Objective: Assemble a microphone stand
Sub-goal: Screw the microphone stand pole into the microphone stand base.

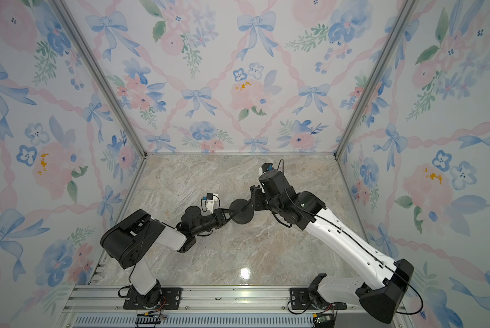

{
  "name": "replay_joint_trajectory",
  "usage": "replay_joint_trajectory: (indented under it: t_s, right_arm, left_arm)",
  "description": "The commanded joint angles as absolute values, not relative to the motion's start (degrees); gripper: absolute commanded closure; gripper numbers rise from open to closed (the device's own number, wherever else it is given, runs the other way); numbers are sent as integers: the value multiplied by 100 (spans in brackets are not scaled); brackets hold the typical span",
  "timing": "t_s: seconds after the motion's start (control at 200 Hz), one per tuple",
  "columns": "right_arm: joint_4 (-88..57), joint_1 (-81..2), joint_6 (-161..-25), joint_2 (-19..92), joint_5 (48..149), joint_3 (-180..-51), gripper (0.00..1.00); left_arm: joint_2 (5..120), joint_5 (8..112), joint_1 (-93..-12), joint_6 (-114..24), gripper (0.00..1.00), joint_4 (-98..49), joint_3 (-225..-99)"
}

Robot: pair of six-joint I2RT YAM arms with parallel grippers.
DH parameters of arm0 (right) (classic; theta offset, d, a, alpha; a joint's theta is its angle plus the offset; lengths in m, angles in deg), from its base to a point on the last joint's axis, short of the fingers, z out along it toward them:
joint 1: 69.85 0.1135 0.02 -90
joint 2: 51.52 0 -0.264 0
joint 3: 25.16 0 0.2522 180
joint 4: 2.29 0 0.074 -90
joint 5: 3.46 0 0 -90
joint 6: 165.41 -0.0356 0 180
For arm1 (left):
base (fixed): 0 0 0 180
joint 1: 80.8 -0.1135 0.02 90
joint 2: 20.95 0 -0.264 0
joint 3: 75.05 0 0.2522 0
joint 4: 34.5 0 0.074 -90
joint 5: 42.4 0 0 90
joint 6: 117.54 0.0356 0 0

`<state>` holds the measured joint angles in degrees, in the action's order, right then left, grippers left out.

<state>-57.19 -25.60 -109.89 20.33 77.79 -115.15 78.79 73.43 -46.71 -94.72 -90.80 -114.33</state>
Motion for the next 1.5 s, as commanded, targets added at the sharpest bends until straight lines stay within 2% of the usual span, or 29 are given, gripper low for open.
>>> replay_joint_trajectory:
  t_s: [0.0, 0.115, 0.245, 0.32, 0.375, 0.5, 0.555, 0.595, 0.68, 0.945, 1.03, 1.14, 1.305, 1.495]
  right_arm:
    - [-5454, -2601, -12567, 1978, 8646, -11386, 63]
    - [-5246, -2865, -12708, 1866, 9121, -11257, 50]
    - [-5307, -3258, -11454, 1533, 9281, -11249, 39]
    - [-5411, -3533, -9764, 1220, 9814, -11262, 33]
    - [-5653, -3577, -7741, 924, 10227, -11232, 31]
    - [-6365, -3206, -2811, 324, 9974, -10919, 13]
    - [-6293, -3254, -1221, 288, 9970, -10661, 10]
    - [-6002, -3367, -607, 377, 10008, -10512, 9]
    - [-5670, -3588, -222, 786, 10287, -10586, 9]
    - [-6734, -3557, -102, 2070, 10209, -11721, 10]
    - [-6795, -3560, -234, 2145, 10084, -11704, 13]
    - [-6935, -3577, -329, 2172, 10068, -11665, 25]
    - [-6986, -3628, -553, 2145, 10171, -11548, 27]
    - [-7004, -3635, -953, 2254, 10172, -11591, 39]
  left_arm:
    - [7525, 6794, -4582, -8821, 100, -9208, -11380]
    - [7498, 6817, -4620, -8827, 100, -9066, -11367]
    - [7494, 6893, -4724, -8915, 100, -9063, -11291]
    - [7426, 6959, -4789, -8879, 100, -9049, -11232]
    - [7366, 7075, -4832, -8809, 100, -8996, -11221]
    - [7122, 7208, -4836, -8497, 100, -8660, -11125]
    - [7007, 7265, -4830, -8348, 100, -8481, -11072]
    - [6924, 7329, -4830, -8242, 100, -8317, -11090]
    - [6798, 7486, -4828, -8135, 100, -8138, -11105]
    - [6670, 7602, -4773, -8094, 100, -7964, -11203]
    - [6664, 7632, -4776, -8133, 100, -7963, -11228]
    - [6644, 7646, -4790, -8142, 100, -7963, -11248]
    - [6573, 7676, -4792, -8115, 100, -7962, -11271]
    - [6551, 7660, -4788, -8151, 100, -7958, -11276]
